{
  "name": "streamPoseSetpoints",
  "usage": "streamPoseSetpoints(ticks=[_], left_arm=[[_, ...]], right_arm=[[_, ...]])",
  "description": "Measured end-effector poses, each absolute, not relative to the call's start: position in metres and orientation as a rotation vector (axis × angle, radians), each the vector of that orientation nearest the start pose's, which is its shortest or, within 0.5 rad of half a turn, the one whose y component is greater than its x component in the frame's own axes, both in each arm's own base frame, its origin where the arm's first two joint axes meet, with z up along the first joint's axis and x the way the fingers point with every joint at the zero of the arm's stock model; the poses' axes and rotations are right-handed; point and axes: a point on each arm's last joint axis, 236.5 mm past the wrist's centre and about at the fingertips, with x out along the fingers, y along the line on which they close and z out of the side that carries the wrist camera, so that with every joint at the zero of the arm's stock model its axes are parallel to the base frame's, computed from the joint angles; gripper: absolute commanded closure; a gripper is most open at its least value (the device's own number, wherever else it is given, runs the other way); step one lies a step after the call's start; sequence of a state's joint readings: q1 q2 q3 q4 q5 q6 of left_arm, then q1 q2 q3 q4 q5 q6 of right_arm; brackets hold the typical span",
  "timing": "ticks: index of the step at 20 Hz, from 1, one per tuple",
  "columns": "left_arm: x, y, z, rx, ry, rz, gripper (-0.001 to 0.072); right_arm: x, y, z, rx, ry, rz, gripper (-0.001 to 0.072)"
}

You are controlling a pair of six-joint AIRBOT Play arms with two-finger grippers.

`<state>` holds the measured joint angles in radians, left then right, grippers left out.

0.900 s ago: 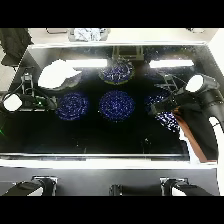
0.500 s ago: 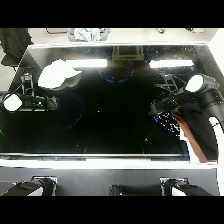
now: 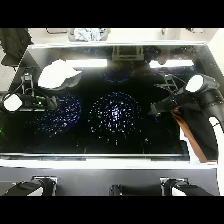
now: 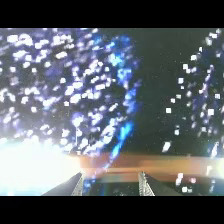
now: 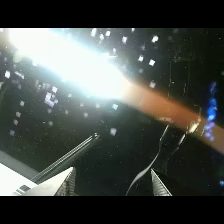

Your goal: Fold the shirts.

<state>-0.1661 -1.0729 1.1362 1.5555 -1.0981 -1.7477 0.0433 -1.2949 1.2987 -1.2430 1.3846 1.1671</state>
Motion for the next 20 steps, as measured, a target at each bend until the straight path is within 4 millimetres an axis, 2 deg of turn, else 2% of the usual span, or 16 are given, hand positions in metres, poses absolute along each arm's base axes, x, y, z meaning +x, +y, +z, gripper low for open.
streamPoseSetpoints(ticks=[2, 4, 5, 7, 9, 12, 13, 14, 16, 18, 20], left_arm=[[0.383, -0.067, 0.085, -0.092, 1.014, -0.071, 0.0263], [0.398, -0.071, 0.089, -0.099, 0.957, -0.08, 0.0082], [0.409, -0.072, 0.093, -0.105, 0.915, -0.083, 0.0082], [0.44, -0.07, 0.102, -0.125, 0.821, -0.077, 0.0082], [0.478, -0.056, 0.108, -0.147, 0.763, -0.044, 0.0083], [0.551, -0.014, 0.107, -0.246, 0.741, 0.042, 0.0085], [0.573, 0.003, 0.1, -0.31, 0.755, 0.076, 0.0084], [0.593, 0.022, 0.086, -0.388, 0.785, 0.11, 0.0043], [0.615, 0.053, 0.048, -0.567, 0.855, 0.163, 0.0027], [0.619, 0.073, 0.006, -0.752, 0.917, 0.197, -0.0011], [0.615, 0.088, -0.028, -0.893, 0.959, 0.227, -0.0011]], right_arm=[[0.365, 0.091, 0.051, -0.092, 1.274, 0.526, 0.0136], [0.373, 0.09, 0.052, -0.092, 1.242, 0.514, 0.0136], [0.377, 0.09, 0.053, -0.092, 1.225, 0.508, 0.0136], [0.386, 0.09, 0.056, -0.092, 1.188, 0.494, 0.0135], [0.395, 0.089, 0.058, -0.092, 1.149, 0.48, 0.0136], [0.407, 0.088, 0.063, -0.092, 1.101, 0.462, 0.0147], [0.409, 0.088, 0.063, -0.091, 1.094, 0.459, 0.0147], [0.41, 0.088, 0.064, -0.09, 1.087, 0.457, 0.0147], [0.412, 0.088, 0.065, -0.09, 1.08, 0.455, 0.0147], [0.412, 0.088, 0.065, -0.088, 1.077, 0.455, 0.0147], [0.413, 0.088, 0.065, -0.087, 1.074, 0.453, 0.0147]])
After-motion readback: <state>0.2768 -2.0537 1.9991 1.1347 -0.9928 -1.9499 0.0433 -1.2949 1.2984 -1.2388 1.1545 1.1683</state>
